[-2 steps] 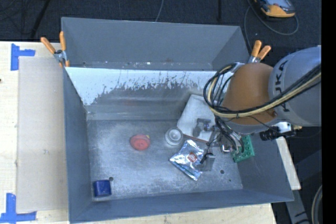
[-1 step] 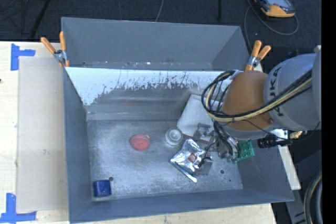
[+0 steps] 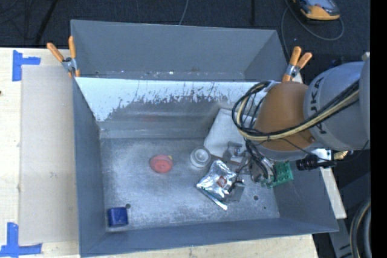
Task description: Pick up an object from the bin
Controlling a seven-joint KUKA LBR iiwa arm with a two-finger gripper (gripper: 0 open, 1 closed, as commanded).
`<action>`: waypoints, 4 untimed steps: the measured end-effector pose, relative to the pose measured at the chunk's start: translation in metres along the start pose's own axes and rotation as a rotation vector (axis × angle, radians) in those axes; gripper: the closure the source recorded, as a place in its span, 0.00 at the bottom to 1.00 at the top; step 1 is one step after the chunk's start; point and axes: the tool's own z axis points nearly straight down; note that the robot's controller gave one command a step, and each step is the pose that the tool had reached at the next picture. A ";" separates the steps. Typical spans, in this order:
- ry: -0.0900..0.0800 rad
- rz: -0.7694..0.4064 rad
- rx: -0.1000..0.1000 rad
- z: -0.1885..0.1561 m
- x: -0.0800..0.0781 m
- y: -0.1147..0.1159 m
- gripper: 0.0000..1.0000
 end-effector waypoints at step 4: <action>-0.002 -0.010 0.000 -0.081 -0.003 0.001 1.00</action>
Offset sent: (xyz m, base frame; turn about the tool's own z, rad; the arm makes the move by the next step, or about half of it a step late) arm 0.0000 0.0000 0.0000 0.0000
